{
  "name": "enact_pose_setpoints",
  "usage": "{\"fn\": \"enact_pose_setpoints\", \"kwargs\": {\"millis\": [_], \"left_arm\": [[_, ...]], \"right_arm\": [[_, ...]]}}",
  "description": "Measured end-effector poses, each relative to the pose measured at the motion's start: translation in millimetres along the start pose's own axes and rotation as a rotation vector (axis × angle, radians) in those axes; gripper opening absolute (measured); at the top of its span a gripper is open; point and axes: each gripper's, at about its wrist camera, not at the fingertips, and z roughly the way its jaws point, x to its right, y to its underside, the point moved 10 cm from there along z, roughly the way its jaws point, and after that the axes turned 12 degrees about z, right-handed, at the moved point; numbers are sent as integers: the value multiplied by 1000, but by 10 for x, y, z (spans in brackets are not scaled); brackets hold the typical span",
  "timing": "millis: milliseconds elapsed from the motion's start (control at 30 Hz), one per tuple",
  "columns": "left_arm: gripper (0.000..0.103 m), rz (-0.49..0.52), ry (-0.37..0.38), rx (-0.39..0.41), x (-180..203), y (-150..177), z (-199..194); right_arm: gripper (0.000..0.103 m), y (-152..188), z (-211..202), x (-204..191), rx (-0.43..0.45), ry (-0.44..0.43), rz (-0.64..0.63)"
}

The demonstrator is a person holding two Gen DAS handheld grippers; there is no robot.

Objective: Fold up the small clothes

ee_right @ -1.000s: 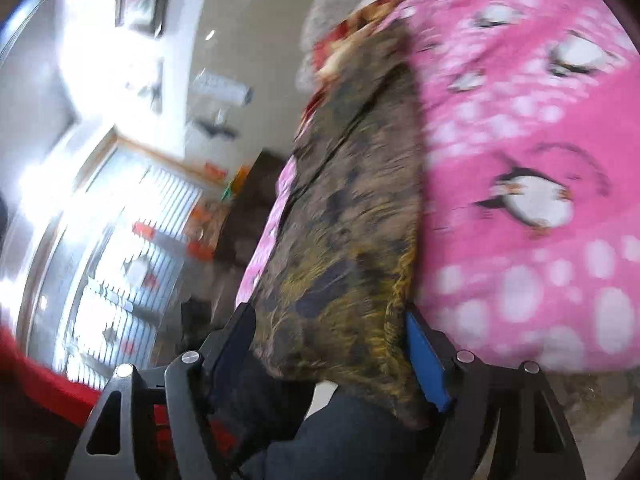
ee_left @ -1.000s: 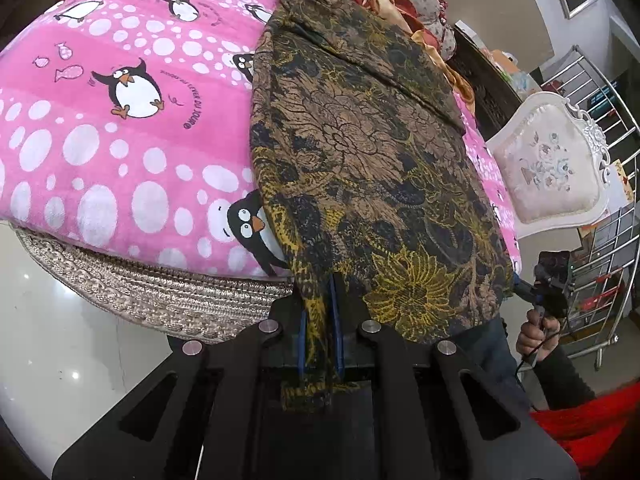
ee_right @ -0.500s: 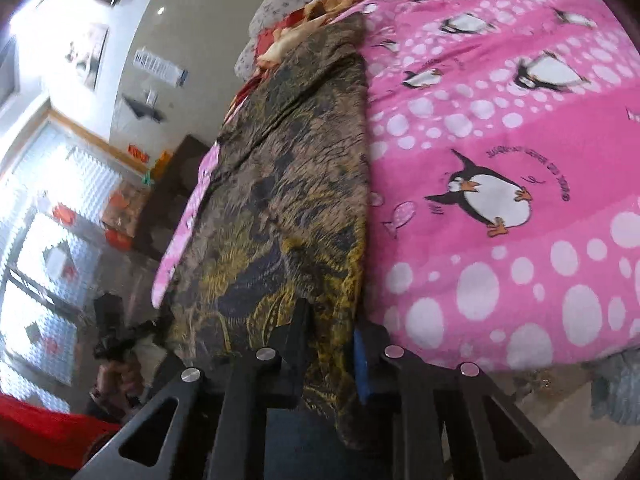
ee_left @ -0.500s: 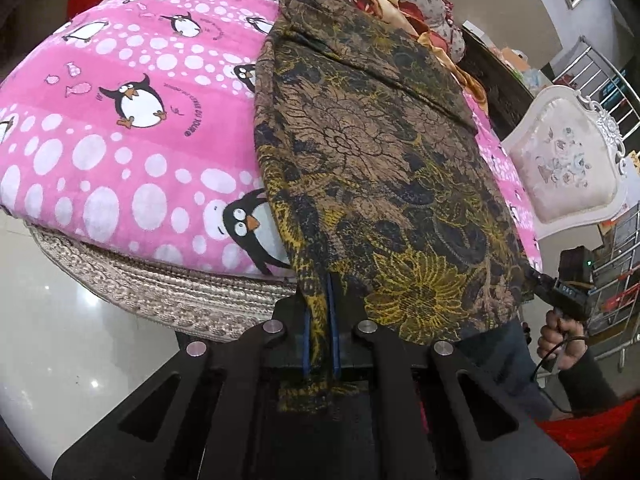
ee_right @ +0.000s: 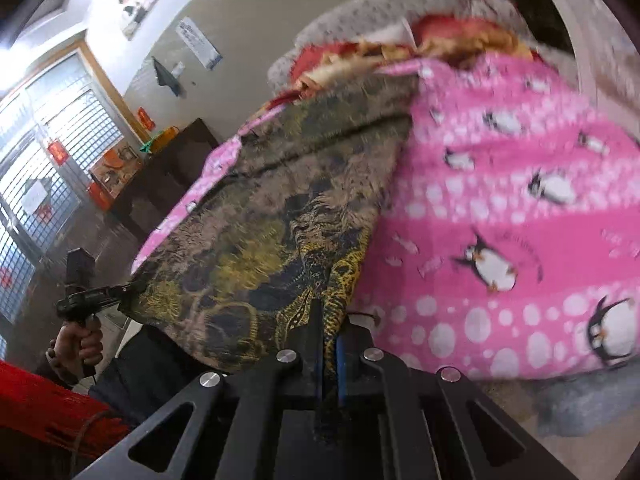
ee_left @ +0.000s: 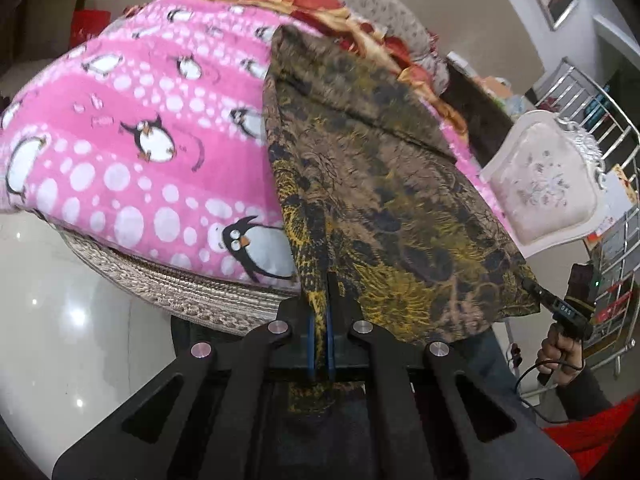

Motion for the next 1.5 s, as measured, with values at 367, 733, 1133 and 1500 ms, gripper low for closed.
{"fn": "enact_pose_setpoints", "kwargs": {"millis": [367,733,1133,1500], "left_arm": [[2,-7,153,93,333,324,-1091],[2,-154,137,263,-81,-993,-346],[2,-138,-40,195,-800,-2494,1112],[2,-127,-164,79,-1238,-2599,1862]], "right_arm": [[3,356,-899,-286,-110,-31,-99],[3,-743,-389,20,66,78,-116],[3,-2315,1219,537,152,308,-58],[3,-2637,1816,861,75,359,-11]]}}
